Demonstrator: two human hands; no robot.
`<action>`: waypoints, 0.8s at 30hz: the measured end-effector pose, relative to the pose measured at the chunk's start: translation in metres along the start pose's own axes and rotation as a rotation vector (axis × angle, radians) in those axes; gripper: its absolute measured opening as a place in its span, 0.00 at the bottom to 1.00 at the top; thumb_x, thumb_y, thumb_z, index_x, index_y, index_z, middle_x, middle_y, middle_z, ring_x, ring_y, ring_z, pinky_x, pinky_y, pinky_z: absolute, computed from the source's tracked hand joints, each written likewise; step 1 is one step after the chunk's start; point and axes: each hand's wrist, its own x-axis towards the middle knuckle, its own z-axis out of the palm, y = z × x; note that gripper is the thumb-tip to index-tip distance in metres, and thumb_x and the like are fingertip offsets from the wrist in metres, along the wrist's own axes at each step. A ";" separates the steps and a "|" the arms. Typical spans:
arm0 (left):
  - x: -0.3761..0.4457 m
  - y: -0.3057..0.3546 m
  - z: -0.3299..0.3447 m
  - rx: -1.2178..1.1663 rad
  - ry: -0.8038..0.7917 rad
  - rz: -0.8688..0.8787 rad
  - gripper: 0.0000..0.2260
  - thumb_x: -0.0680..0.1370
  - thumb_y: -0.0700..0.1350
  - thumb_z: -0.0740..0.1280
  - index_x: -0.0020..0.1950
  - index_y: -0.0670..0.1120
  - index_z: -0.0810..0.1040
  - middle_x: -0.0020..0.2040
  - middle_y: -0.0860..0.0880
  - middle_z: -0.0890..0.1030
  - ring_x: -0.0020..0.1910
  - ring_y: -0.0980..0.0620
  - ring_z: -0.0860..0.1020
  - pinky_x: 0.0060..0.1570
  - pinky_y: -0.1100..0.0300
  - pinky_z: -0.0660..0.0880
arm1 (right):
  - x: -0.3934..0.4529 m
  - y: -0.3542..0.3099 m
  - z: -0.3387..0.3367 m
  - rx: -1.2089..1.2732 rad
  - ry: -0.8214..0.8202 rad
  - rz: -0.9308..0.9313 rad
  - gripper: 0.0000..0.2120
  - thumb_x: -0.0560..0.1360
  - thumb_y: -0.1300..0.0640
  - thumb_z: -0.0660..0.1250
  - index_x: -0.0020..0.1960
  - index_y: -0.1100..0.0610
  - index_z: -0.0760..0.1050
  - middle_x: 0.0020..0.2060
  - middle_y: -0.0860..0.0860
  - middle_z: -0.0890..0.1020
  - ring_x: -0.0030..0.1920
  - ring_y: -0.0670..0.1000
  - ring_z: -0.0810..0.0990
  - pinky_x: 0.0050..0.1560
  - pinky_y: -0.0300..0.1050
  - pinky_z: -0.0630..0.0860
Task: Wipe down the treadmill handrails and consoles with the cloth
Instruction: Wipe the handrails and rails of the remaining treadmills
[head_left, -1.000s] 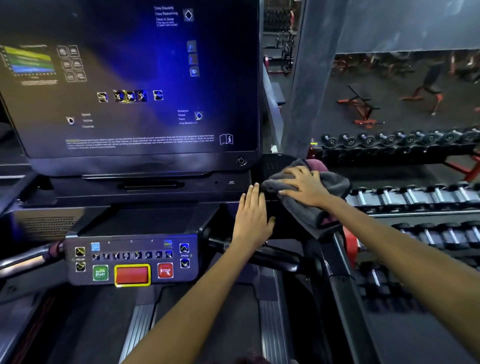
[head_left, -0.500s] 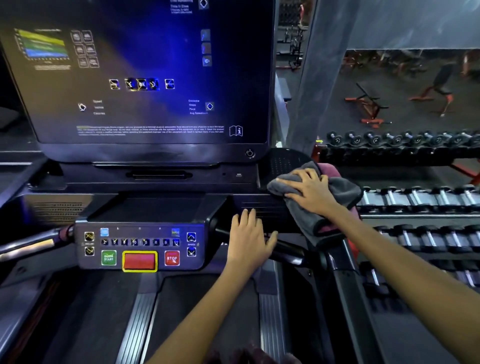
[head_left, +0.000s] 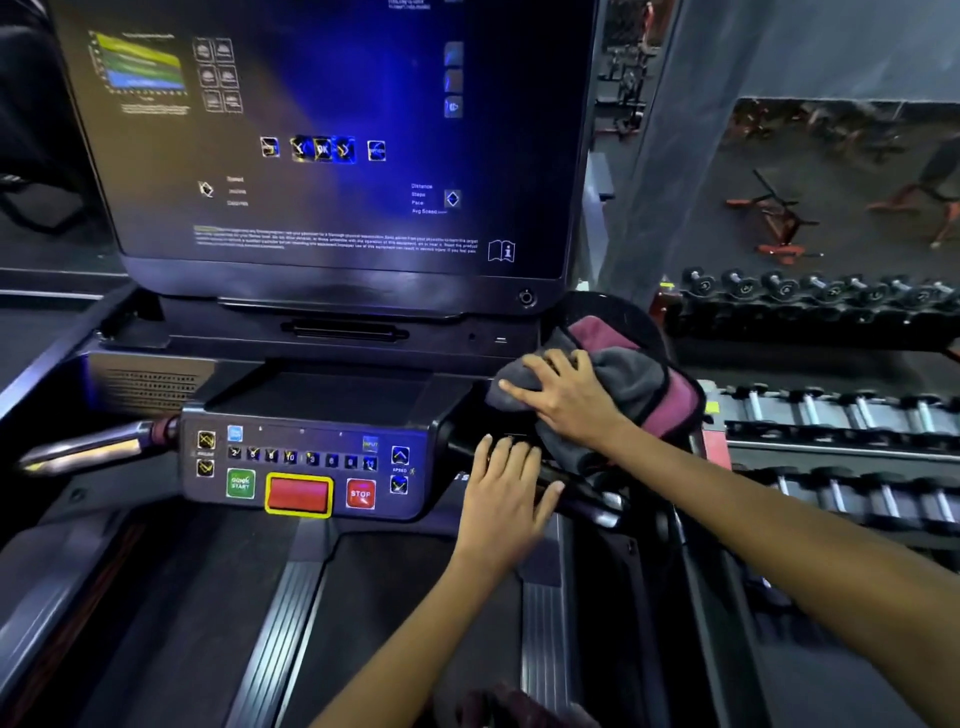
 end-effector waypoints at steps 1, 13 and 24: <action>-0.002 0.000 0.001 -0.011 -0.009 0.005 0.22 0.76 0.56 0.56 0.54 0.41 0.80 0.52 0.45 0.81 0.55 0.44 0.78 0.65 0.49 0.62 | 0.002 -0.001 0.001 -0.004 0.009 -0.016 0.21 0.69 0.54 0.61 0.61 0.46 0.76 0.57 0.57 0.74 0.50 0.58 0.69 0.44 0.53 0.67; -0.007 -0.006 0.006 0.015 -0.061 0.050 0.27 0.77 0.60 0.54 0.60 0.41 0.78 0.58 0.46 0.79 0.61 0.45 0.75 0.68 0.47 0.58 | 0.012 -0.009 0.000 -0.146 0.088 -0.162 0.20 0.74 0.52 0.55 0.60 0.51 0.78 0.53 0.55 0.80 0.43 0.56 0.77 0.37 0.49 0.73; -0.009 -0.006 0.006 0.024 -0.050 0.049 0.28 0.77 0.61 0.52 0.61 0.41 0.78 0.58 0.46 0.79 0.61 0.45 0.75 0.68 0.47 0.58 | -0.007 -0.004 -0.011 -0.096 0.015 -0.131 0.20 0.61 0.51 0.76 0.52 0.47 0.81 0.52 0.54 0.80 0.45 0.58 0.77 0.39 0.51 0.72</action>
